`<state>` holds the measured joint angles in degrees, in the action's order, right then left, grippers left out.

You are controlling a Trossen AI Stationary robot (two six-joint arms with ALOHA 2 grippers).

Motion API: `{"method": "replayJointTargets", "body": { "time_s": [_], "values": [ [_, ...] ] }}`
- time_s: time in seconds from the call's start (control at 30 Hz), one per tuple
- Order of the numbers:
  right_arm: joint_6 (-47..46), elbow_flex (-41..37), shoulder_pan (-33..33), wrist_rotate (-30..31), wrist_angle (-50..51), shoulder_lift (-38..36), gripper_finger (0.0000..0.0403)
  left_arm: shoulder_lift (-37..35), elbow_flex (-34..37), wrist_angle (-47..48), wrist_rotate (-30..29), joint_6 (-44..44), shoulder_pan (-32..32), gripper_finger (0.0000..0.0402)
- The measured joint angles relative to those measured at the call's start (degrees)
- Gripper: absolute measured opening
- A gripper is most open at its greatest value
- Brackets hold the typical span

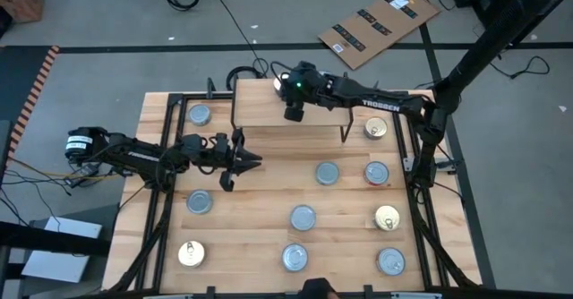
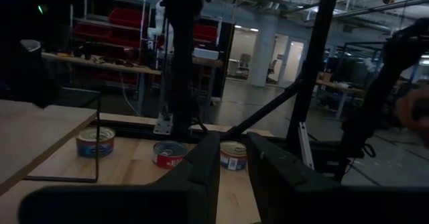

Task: Stack canned seafood by type on shelf
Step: Put the blue pink tuna can on the shelf

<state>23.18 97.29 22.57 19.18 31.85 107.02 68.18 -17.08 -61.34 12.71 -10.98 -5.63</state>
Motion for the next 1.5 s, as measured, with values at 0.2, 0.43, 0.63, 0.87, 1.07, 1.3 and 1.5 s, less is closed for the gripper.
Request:
{"method": "replayJointTargets", "body": {
  "time_s": [0.2, 0.43, 0.63, 0.87, 1.07, 1.3, 1.5],
  "values": [
    [-1.0, 2.9, 0.5, 0.2, 5.1, 0.0, 0.0110, 0.0, 0.0, 0.0, 0.0, 0.0, 0.0, 0.0078],
    [-10.9, 2.9, 5.1, 2.3, 5.6, 0.0, 0.0009, 0.0, 0.0, 0.1, 0.0, 0.1, 0.0, 0.0079],
    [-15.9, 2.9, 7.0, 1.5, 6.0, 0.0, 0.0021, 0.0, 0.0, 0.5, 0.0, 0.2, 0.0, 0.0079],
    [-19.6, 1.9, 9.0, -2.4, 7.4, 0.2, 0.0007, 0.0, 0.0, 0.7, 0.0, 0.1, 0.0, 0.0078],
    [-19.3, 1.6, 9.8, -2.5, 14.1, -0.7, 0.0004, 0.0, -0.4, 1.7, 0.0, -1.5, 0.0, 0.0078],
    [-17.7, 1.6, 10.3, -2.6, 20.9, -5.8, 0.0003, -0.4, -14.2, 28.3, 3.4, 3.8, -6.1, 0.0039],
    [-16.1, -4.2, 9.9, -3.7, 18.1, -13.8, 0.0002, 0.7, -28.3, 48.8, 6.2, 12.6, -15.0, 0.0005]
  ]
}}
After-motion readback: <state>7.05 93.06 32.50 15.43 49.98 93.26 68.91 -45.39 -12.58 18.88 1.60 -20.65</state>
